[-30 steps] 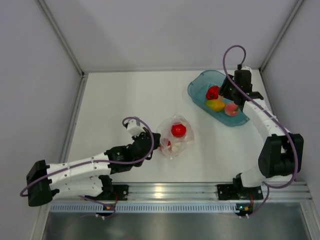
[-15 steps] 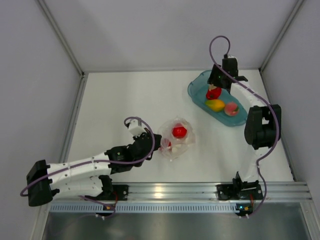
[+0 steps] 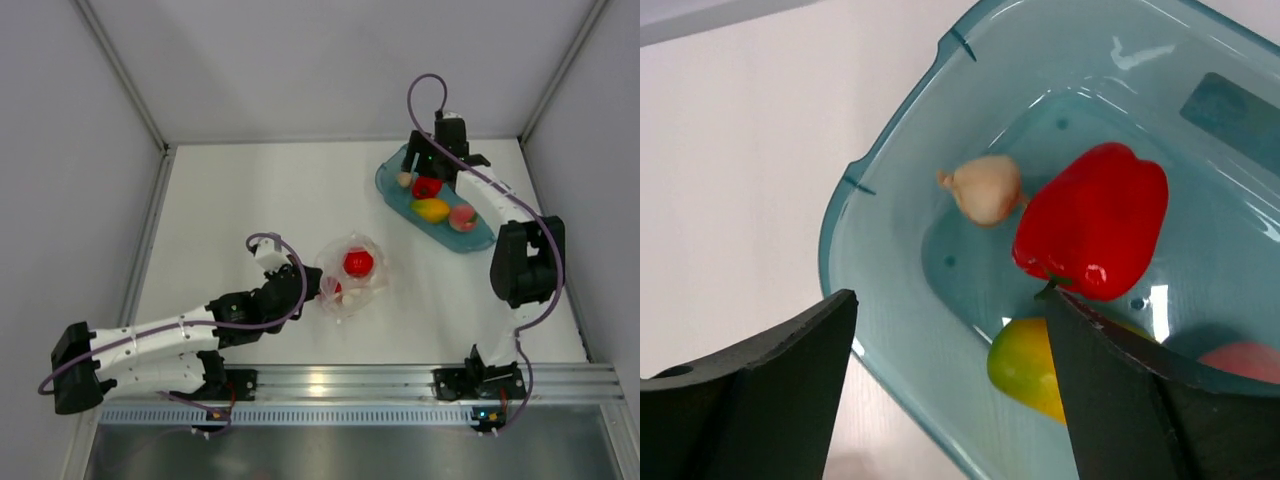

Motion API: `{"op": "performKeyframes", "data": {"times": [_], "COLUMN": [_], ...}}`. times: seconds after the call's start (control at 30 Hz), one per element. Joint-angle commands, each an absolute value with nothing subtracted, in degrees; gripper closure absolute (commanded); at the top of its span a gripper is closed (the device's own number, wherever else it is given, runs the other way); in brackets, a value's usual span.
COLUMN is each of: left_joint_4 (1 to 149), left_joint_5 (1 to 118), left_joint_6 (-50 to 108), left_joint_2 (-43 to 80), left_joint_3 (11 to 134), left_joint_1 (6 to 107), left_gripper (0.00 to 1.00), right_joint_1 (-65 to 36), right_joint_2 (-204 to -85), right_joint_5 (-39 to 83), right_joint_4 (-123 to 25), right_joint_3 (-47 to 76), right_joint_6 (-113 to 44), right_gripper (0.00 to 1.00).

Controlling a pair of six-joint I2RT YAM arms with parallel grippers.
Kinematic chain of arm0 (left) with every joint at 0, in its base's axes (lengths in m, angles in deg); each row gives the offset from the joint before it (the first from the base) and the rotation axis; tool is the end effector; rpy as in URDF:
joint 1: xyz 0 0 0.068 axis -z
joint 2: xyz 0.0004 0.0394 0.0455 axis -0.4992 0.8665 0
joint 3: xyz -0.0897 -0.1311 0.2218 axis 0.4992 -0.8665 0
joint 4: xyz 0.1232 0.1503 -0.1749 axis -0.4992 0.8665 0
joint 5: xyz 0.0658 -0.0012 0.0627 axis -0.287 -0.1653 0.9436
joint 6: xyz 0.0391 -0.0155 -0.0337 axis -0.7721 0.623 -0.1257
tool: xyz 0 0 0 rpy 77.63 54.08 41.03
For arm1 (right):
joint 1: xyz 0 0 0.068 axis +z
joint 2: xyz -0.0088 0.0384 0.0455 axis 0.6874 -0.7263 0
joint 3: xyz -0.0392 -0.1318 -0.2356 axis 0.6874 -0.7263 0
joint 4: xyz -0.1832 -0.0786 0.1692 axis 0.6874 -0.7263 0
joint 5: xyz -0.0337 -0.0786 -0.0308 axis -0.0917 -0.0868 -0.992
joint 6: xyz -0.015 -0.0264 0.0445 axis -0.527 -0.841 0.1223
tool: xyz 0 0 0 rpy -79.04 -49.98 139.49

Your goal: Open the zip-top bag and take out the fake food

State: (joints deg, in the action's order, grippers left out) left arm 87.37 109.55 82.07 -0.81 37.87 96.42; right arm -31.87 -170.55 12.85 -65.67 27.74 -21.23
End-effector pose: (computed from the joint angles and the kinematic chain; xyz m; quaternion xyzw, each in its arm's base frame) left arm 0.1066 -0.1854 0.2611 -0.1684 0.8088 -0.3024 0.4754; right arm 0.4303 0.0870 0.2798 0.0723 0.8869 0.1128 0.4420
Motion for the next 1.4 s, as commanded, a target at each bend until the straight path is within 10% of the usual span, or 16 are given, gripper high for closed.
{"op": "performKeyframes", "data": {"times": [0.0,0.53,1.37], "left_joint_4": [86.7,86.4,86.5], "left_joint_5": [110.3,112.3,113.5], "left_joint_6": [81.1,80.1,85.5], "left_joint_2": [-1.8,0.4,2.4], "left_joint_3": [40.0,43.5,43.7], "left_joint_1": [96.7,96.7,96.7], "left_gripper": [1.00,1.00,1.00], "right_joint_1": [-29.9,-6.5,17.7], "right_joint_2": [-158.4,-129.8,-143.0], "right_joint_5": [13.8,3.7,-23.0], "right_joint_4": [-64.9,-75.9,-74.1], "right_joint_3": [24.3,7.2,6.9], "right_joint_6": [-20.7,-15.9,-0.6], "right_gripper": [0.25,0.64,0.72]}}
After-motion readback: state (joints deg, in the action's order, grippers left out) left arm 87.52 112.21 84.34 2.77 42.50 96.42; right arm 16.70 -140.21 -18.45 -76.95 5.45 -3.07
